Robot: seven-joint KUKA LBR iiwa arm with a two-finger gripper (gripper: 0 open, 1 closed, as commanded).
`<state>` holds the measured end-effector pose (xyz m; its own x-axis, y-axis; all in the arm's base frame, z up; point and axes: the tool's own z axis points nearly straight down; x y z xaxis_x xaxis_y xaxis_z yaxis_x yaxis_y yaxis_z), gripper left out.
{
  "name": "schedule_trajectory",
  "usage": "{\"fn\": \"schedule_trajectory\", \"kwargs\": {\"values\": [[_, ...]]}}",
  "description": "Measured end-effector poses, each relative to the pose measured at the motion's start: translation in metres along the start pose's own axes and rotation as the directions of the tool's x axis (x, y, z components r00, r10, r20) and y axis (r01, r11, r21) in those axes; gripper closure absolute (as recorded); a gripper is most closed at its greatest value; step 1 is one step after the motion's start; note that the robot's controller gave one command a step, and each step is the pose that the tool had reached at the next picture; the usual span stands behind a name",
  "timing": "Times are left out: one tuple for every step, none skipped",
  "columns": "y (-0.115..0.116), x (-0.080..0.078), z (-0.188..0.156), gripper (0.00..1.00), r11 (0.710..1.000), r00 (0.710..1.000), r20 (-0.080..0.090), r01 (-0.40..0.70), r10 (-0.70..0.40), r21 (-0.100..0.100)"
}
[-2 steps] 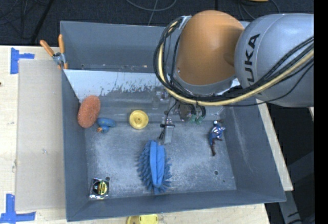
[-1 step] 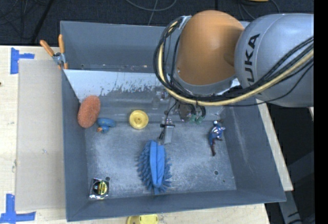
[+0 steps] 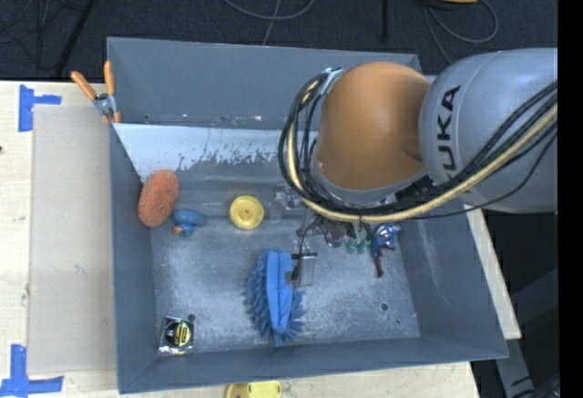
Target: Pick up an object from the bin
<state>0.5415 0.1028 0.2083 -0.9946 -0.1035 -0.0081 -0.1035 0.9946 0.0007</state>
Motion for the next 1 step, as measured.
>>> {"fn": "schedule_trajectory", "kwargs": {"values": [[-0.0011,0.0047,0.0571,0.0,0.996,0.996,-0.006,0.091,-0.091,0.0]]}}
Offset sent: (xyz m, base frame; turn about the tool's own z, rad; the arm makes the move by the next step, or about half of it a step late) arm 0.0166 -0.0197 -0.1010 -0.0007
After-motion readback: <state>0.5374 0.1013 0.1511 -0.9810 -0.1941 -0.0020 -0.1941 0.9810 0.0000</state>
